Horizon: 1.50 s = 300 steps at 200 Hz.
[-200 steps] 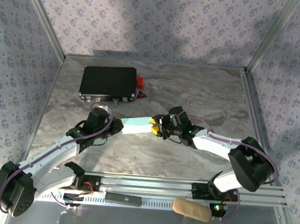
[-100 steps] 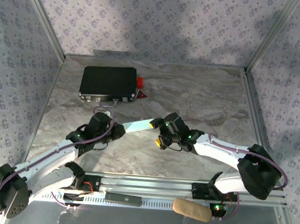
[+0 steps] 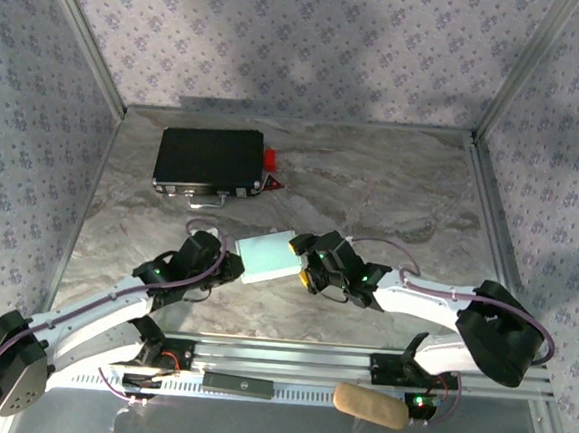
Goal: Fold the paper box
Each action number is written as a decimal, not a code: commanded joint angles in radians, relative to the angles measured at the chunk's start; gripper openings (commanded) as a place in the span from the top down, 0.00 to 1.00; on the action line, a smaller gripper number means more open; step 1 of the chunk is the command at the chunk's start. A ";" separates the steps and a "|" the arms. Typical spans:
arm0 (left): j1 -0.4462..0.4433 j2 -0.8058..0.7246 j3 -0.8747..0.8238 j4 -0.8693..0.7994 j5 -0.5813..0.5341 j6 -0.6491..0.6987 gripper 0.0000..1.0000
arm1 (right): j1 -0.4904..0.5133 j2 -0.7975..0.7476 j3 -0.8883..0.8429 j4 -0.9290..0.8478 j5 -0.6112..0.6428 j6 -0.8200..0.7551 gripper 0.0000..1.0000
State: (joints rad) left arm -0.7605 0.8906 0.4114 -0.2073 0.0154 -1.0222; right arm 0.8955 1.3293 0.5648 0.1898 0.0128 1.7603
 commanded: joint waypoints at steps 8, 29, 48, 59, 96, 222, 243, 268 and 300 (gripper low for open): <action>-0.003 -0.032 0.076 -0.079 -0.044 0.028 0.74 | -0.045 -0.094 0.021 -0.086 0.053 -0.170 0.18; 0.077 -0.063 0.142 -0.161 -0.016 0.096 0.56 | -0.050 -0.254 0.078 -0.293 0.232 -0.410 0.14; 0.287 -0.097 0.173 -0.171 0.162 0.173 0.01 | -0.087 -0.369 0.140 -0.536 0.322 -0.624 0.01; 0.403 -0.116 0.202 -0.200 0.223 0.221 0.00 | -0.157 -0.417 0.180 -0.677 0.361 -0.705 0.01; 0.626 -0.116 0.292 -0.239 0.199 0.411 0.00 | -0.314 -0.548 0.201 -0.954 0.667 -0.960 0.01; 0.665 0.039 -0.073 0.480 -0.344 0.875 0.00 | -0.596 -0.596 -0.292 0.005 0.605 -1.750 0.01; 0.683 0.177 -0.078 0.590 -0.307 0.921 0.00 | -0.685 -0.481 -0.288 0.034 0.481 -1.754 0.01; 0.696 0.291 -0.037 0.604 -0.260 0.959 0.00 | -0.766 -0.380 -0.333 0.239 0.337 -1.729 0.01; 0.704 0.360 -0.046 0.762 -0.251 1.001 0.00 | -0.797 -0.211 -0.321 0.420 0.265 -1.760 0.01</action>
State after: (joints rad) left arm -0.0696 1.2186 0.3328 0.3672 -0.2722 -0.0914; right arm 0.1116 1.0317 0.2359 0.3828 0.3920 0.0582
